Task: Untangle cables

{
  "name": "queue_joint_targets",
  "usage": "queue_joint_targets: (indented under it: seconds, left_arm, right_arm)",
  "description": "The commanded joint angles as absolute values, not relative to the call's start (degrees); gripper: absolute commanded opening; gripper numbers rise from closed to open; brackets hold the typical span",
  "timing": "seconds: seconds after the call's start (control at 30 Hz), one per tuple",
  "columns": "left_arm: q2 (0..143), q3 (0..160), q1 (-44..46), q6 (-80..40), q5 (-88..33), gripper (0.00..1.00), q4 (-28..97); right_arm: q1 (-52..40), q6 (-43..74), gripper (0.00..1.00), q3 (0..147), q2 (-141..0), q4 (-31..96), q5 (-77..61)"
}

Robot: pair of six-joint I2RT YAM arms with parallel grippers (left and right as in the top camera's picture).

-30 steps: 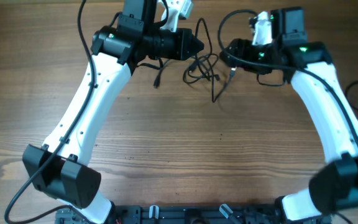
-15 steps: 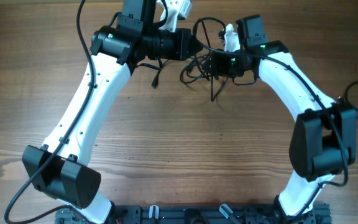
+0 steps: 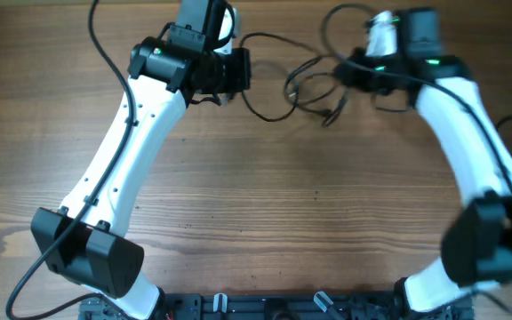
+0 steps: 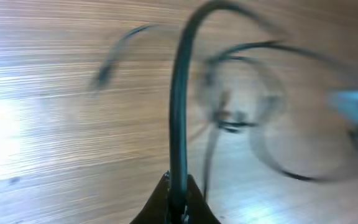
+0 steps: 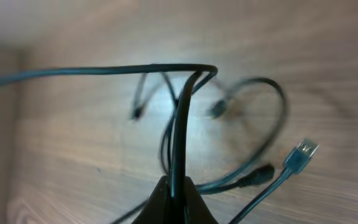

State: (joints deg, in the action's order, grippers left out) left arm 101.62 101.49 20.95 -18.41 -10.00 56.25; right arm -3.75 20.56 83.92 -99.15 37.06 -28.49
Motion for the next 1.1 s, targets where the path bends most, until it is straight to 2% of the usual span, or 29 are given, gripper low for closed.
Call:
queue_joint_targets:
  seconds: [0.0, 0.07, 0.23, 0.4, 0.6, 0.77, 0.87, 1.07]
  left_arm:
    - [100.16, 102.35, 17.85, -20.45, -1.78, 0.04, 57.25]
    - [100.16, 102.35, 15.68, -20.43, -0.67, 0.04, 57.36]
    - [100.16, 102.35, 8.78, -20.4, 11.18, 0.04, 58.0]
    - [100.16, 102.35, 1.83, -20.43, 12.95, 0.04, 60.18]
    - [100.16, 102.35, -1.89, -21.26, 11.25, 0.04, 62.0]
    - [100.16, 102.35, -2.11, -21.15, 17.93, 0.04, 62.0]
    - [100.18, 102.35, -3.97, -26.94, 25.28, 0.04, 62.04]
    - [100.18, 102.35, -11.68, -38.57, 26.92, 0.04, 62.39]
  right_arm:
    - [-0.16, 20.91, 0.04, 84.53, -91.44, 39.77, -29.89]
    - [1.83, 19.62, 0.04, 84.53, -88.79, 41.25, -29.89]
    - [8.56, 19.49, 0.04, 84.53, -84.55, 47.05, -26.61]
    - [14.98, 19.49, 0.04, 84.51, -84.55, 50.48, -26.35]
    - [15.33, 18.72, 0.04, 84.51, -84.58, 51.37, -26.3]
    - [15.4, 19.68, 0.04, 84.51, -84.64, 53.32, -18.92]
    - [15.4, 19.7, 0.04, 84.51, -84.64, 54.7, -14.13]
    - [15.42, 22.7, 0.04, 84.51, -84.64, 56.03, -4.45]
